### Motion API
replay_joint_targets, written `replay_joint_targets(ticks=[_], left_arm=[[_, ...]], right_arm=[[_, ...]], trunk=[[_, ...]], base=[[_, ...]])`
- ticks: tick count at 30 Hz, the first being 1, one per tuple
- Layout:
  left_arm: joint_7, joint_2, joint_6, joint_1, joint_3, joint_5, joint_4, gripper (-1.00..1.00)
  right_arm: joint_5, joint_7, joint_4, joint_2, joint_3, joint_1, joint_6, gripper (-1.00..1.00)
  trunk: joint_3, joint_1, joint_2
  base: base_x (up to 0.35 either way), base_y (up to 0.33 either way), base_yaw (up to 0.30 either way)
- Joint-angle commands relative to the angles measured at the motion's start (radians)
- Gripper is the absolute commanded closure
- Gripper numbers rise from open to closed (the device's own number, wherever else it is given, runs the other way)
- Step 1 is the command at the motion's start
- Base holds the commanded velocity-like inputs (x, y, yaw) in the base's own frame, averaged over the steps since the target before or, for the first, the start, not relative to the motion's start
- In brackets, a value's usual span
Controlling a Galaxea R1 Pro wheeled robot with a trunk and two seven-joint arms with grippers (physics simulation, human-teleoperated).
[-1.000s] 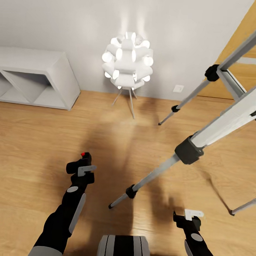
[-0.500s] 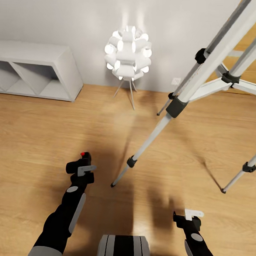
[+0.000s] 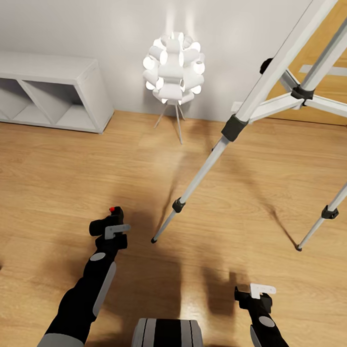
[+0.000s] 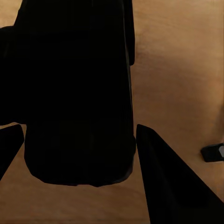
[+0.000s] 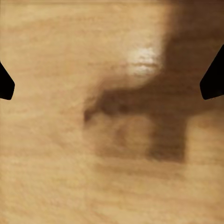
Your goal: Attach the digital camera to the camera tripod in the bedroom.
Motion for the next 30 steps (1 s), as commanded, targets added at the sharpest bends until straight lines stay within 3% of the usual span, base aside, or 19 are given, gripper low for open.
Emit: replay_joint_targets(ticks=[1, 6, 24, 26, 27, 30], left_arm=[[0.003, 0.0, 0.006, -0.001, -0.001, -0.001, -0.001, 1.0], [0.003, -0.001, 0.006, 0.0, -0.001, -0.001, -0.001, 1.0], [0.001, 0.002, -0.005, 0.0, 0.001, -0.002, -0.001, 1.0], [-0.004, 0.008, -0.005, 0.0, 0.003, 0.002, 0.001, 1.0], [-0.011, 0.016, -0.001, 0.0, 0.005, 0.028, 0.001, 1.0], [-0.013, 0.023, 0.004, 0.002, 0.006, 0.06, -0.005, 1.0]], right_arm=[[0.007, -0.003, 0.0, 0.0, 0.0, 0.0, 0.001, -1.0], [0.006, -0.002, 0.0, 0.001, 0.0, 0.0, 0.001, -1.0], [0.006, 0.003, 0.0, 0.0, 0.0, 0.0, 0.001, -1.0], [0.007, 0.02, -0.004, -0.002, 0.0, 0.0, 0.002, -1.0], [0.009, 0.067, -0.011, -0.007, -0.001, 0.001, 0.004, -1.0], [0.01, 0.128, -0.02, -0.011, -0.003, 0.001, 0.009, -1.0]], trunk=[[-0.001, 0.0, 0.0], [-0.001, 0.0, 0.0], [0.069, -0.008, 0.004], [0.077, -0.009, 0.004], [0.081, -0.01, 0.005], [0.092, -0.011, 0.005]], base=[[-0.01, 0.0, 0.0], [-0.004, 0.0, 0.0], [0.0, 0.0, 0.0], [0.0, 0.0, 0.0], [0.0, 0.0, 0.0], [0.0, 0.0, 0.0]])
